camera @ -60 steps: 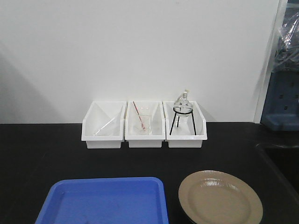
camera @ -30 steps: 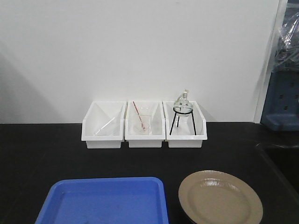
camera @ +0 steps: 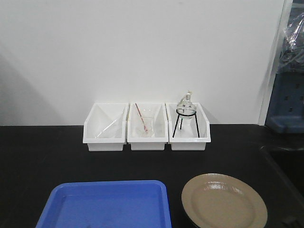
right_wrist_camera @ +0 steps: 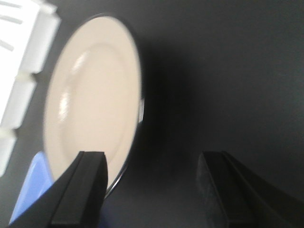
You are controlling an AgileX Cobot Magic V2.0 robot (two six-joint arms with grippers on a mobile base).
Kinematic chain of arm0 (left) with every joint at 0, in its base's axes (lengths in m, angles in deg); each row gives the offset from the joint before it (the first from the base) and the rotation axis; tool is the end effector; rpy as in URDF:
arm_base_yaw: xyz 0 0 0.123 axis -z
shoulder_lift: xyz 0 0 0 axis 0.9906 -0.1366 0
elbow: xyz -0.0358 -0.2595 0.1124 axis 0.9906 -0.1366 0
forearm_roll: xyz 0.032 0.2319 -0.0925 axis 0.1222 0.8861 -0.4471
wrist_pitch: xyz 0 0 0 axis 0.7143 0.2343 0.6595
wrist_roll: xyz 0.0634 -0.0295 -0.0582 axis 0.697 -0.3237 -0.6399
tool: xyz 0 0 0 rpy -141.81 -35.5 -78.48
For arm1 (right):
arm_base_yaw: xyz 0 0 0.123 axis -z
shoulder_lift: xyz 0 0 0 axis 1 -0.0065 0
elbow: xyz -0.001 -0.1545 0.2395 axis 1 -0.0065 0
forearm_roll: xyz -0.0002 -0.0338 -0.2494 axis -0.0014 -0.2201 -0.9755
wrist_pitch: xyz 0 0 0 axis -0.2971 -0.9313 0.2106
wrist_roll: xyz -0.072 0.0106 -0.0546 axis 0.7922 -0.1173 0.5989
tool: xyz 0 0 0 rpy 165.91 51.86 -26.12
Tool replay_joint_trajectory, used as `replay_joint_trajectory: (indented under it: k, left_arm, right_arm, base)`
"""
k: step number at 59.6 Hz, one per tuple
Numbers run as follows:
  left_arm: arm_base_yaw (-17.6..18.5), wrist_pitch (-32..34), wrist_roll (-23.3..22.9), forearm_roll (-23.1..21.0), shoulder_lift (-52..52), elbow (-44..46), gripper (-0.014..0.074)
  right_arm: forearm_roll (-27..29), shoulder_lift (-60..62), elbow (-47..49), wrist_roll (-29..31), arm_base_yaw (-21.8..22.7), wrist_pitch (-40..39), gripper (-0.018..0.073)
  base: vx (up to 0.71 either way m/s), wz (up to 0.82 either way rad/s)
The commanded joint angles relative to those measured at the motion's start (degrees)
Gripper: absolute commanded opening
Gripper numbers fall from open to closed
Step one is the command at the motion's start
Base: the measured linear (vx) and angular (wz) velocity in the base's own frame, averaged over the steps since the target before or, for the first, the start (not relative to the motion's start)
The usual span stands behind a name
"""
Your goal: Place disk in tray to left cabinet
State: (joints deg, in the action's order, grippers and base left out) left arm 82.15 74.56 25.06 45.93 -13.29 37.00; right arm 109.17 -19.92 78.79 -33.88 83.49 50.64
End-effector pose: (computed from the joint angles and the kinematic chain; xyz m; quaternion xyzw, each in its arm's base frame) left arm 0.1109 -0.0005 0.2809 0.0380 0.7841 0.0268 0.6189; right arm 0.2017 0.0168 0.1850 0.4574 0.7801 0.2291 0.3602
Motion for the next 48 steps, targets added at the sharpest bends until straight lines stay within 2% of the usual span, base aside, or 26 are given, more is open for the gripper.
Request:
replay_joint_trajectory:
  k: [1,15,23,39,48]
  left_arm:
    - [0.2,4.5,-0.5,-0.6,-0.6,2.0,0.0449]
    - [0.2,4.5,-0.5,-0.6,-0.6,2.0,0.0449]
    - [0.2,4.5,-0.5,-0.6,-0.6,2.0,0.0449]
    - [0.2,4.5,-0.5,-0.6,-0.6,2.0,0.0449]
    - [0.2,4.5,-0.5,-0.6,-0.6,2.0,0.0449]
  right_arm:
    - [0.6,-3.2,4.2,-0.4,-0.1,-4.0,0.0480]
    - [0.3,-16.1,13.8,-0.3,-0.1,-2.4,0.0480]
    - [0.3,-22.2,18.6,-0.3,-0.1,1.1,0.0480]
    - [0.3,-28.8,24.7,-0.3,-0.1,1.8,0.0480]
    - [0.3,-31.3,26.3,-0.3,-0.1,2.1,0.0442]
  base:
    - [0.00,0.00]
    - [0.00,0.00]
    - [0.00,0.00]
    - [0.00,0.00]
    - [0.00,0.00]
